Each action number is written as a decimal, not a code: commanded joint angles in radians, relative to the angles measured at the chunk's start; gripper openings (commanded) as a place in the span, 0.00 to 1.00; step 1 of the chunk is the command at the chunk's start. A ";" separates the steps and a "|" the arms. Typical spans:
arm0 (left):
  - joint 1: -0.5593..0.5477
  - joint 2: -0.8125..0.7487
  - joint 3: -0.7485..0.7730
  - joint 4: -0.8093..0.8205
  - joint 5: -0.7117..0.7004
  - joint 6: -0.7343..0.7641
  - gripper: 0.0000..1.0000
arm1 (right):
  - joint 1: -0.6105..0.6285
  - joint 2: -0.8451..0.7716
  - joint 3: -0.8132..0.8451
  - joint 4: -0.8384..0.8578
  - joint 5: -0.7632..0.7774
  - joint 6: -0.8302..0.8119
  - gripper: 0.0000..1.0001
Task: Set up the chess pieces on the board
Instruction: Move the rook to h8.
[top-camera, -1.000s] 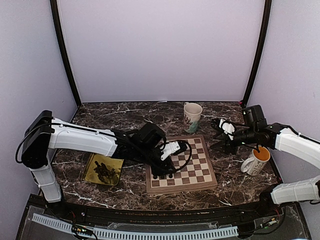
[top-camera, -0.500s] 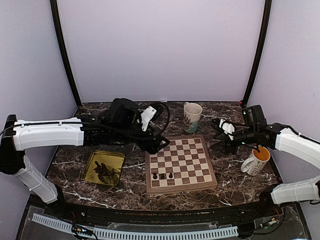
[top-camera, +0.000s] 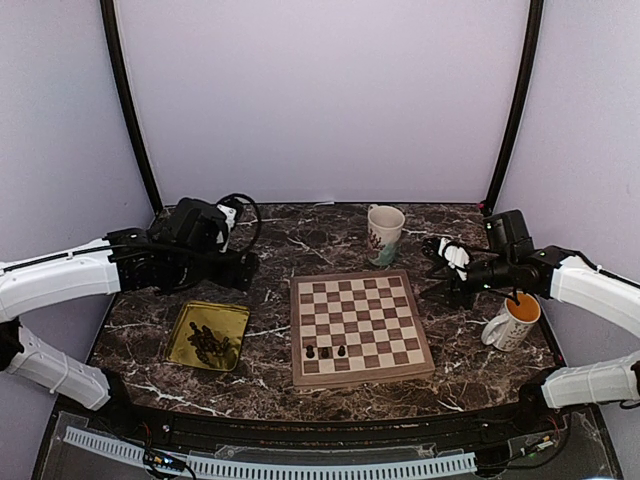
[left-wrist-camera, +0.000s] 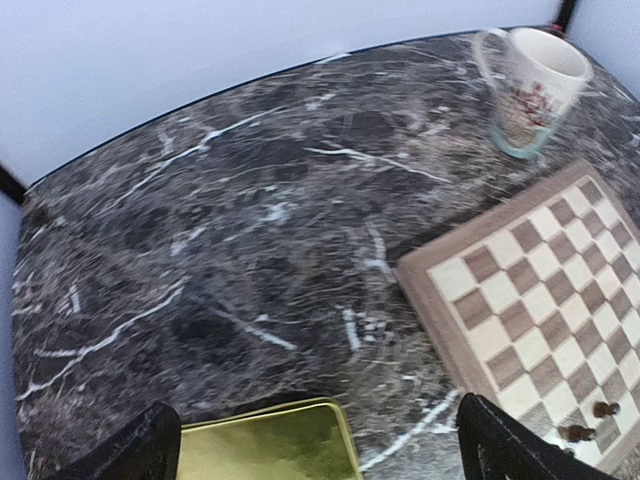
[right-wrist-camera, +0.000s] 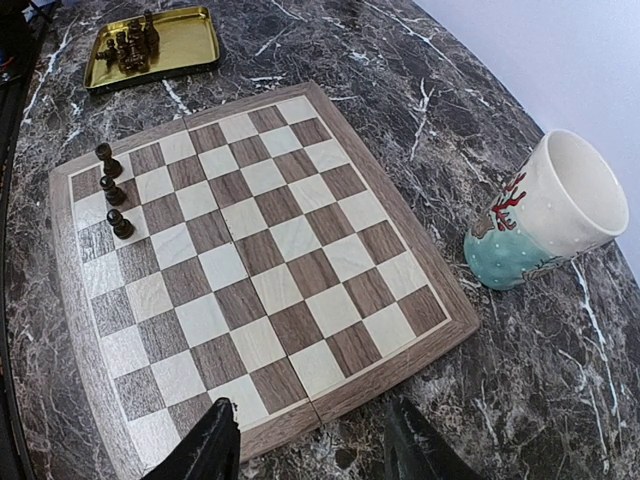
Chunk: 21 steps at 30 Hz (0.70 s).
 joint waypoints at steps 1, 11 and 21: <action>0.091 -0.089 -0.028 -0.152 -0.156 -0.142 0.99 | -0.006 0.012 0.022 -0.004 -0.027 0.012 0.50; 0.219 -0.041 -0.003 -0.371 0.105 -0.174 0.73 | 0.060 0.156 0.215 -0.153 -0.141 0.024 0.50; 0.384 -0.060 -0.172 -0.191 0.281 -0.156 0.64 | 0.417 0.601 0.671 -0.324 0.032 0.036 0.53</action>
